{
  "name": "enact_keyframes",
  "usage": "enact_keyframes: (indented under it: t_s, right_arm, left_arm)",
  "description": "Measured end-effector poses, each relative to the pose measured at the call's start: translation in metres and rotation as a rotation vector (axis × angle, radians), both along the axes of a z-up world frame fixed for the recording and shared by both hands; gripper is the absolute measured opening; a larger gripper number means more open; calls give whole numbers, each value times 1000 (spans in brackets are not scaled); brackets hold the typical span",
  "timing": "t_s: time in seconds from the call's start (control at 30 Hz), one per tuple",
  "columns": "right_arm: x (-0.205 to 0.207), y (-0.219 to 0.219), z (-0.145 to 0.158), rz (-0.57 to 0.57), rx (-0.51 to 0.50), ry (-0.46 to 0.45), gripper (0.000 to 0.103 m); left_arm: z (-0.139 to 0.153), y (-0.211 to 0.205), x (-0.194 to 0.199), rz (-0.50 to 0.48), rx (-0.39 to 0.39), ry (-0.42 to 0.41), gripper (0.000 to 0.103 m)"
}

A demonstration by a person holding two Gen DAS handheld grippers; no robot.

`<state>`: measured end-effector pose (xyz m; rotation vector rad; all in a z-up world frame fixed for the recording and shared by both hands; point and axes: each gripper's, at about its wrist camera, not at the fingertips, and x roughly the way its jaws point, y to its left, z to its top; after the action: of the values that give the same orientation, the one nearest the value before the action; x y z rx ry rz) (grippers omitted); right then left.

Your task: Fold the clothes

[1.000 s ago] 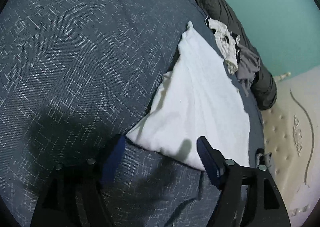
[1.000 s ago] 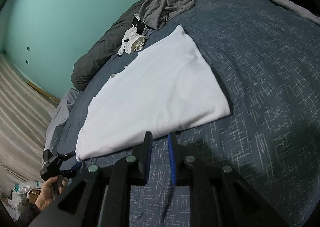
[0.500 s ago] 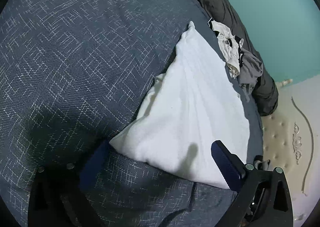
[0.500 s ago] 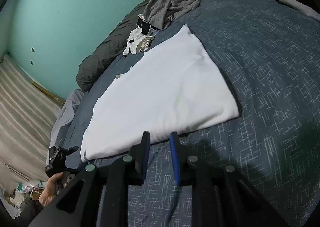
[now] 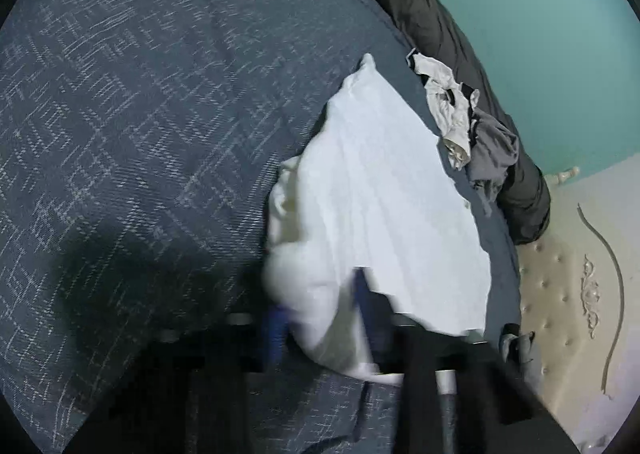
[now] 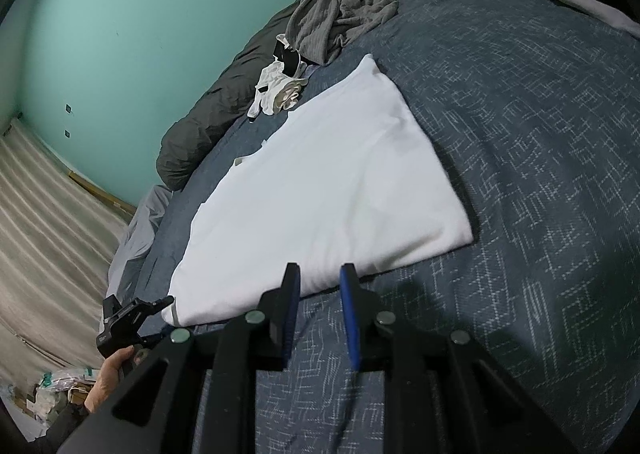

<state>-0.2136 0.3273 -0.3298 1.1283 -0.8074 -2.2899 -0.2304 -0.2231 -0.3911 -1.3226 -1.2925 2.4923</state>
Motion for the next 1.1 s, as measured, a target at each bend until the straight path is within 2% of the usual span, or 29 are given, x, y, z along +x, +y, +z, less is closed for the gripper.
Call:
enact_keyframes:
  t_s: [0.3, 0.47, 0.63, 0.87, 1.0, 1.1]
  right_arm:
    - [-2, 5, -2, -10, -12, -6, 20]
    - [-4, 12, -1, -26, -20, -6, 20]
    - [-5, 23, 0, -48, -27, -3, 20]
    - [-6, 42, 3, -73, -44, 7, 20]
    - [-7, 55, 3, -99, -58, 5, 21]
    - [-7, 66, 6, -117, -63, 13, 25]
  left_arm:
    - [24, 8, -8, -15, -45, 55, 14]
    - [51, 24, -22, -65, -94, 98, 13]
    - [88, 59, -44, -133, -133, 155, 12]
    - [135, 142, -86, -272, -159, 225, 12]
    - [155, 221, -108, -418, -166, 270, 11]
    - [158, 279, -113, -536, -162, 281, 11]
